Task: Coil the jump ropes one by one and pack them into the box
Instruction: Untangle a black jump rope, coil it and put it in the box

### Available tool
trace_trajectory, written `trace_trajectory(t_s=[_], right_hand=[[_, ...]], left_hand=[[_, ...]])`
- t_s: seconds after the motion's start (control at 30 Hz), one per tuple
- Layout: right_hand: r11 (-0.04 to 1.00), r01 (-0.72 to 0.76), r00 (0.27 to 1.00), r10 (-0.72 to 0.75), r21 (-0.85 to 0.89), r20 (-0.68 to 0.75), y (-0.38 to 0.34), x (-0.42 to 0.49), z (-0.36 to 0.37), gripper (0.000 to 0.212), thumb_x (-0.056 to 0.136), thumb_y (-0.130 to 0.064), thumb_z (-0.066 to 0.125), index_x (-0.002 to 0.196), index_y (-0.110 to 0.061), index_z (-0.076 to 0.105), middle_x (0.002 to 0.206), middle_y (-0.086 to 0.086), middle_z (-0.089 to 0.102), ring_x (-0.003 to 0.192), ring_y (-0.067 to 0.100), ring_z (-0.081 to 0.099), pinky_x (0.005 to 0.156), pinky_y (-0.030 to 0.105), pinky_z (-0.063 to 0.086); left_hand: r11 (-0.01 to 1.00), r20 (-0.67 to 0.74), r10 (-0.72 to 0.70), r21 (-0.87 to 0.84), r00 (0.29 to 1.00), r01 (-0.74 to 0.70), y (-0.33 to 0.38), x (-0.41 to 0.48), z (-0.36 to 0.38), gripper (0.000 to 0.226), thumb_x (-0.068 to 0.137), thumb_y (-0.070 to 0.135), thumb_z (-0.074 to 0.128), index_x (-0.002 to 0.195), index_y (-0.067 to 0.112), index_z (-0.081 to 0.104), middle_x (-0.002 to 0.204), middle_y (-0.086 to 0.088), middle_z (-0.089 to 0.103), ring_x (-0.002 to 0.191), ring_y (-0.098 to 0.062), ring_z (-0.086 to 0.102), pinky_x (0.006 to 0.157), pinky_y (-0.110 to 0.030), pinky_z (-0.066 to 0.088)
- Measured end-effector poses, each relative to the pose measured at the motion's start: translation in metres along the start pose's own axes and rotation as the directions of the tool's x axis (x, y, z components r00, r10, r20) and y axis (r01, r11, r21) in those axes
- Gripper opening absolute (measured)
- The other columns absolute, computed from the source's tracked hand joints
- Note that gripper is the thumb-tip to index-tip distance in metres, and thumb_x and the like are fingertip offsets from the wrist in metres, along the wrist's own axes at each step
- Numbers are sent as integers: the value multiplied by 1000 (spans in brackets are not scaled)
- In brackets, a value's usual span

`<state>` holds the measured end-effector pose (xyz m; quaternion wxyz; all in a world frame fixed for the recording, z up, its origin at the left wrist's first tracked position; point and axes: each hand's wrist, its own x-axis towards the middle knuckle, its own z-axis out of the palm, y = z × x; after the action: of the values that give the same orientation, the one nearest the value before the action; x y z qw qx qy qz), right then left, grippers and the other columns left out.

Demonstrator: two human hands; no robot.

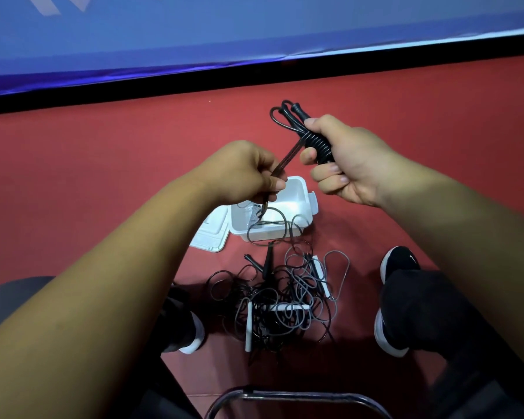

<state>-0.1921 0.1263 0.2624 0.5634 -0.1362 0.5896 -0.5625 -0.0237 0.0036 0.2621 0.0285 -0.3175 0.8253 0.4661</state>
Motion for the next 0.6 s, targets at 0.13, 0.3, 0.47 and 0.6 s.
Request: trace_trajectory(t_s=[0.13,0.3,0.47,0.6], right_hand=[[999,23,999,-23,25,23,-1,0,-3,28,100,-42,66,114,-22,53,74,-3,54,52,10,20,37,20,15],[996,56,998,-56,71,3,-9,2,-9,27,98,-47,71,99,-24,57,74,-3,55,50,9,21,35,21,16],[994,70,992,-61,83,-106,-14,9,-20,27,100,-43,69,101,-19,57,78,2,62,46,9,25,34,20,18],[996,50,993,-42,74,-113,-12,11,-22,30,100,-44,68,98,-16,58,77,2,63,45,8,27,33,20,19]], left_hand=[[996,-28,-61,-65,998,59,-1,4,5,23,105,18,63,101,-3,73,85,-25,72,79,-34,78,77,-46,66],[929,-77,-48,-370,996,16,5,6,8,32,109,28,56,97,0,64,86,-17,70,79,-36,73,68,-36,65],[801,-3,71,-596,997,-59,6,4,2,7,106,12,59,101,10,62,115,-17,76,109,-33,74,90,-34,61],[849,44,140,-520,989,-96,0,0,-2,20,94,-8,68,109,3,62,111,-22,76,107,-30,75,95,-36,60]])
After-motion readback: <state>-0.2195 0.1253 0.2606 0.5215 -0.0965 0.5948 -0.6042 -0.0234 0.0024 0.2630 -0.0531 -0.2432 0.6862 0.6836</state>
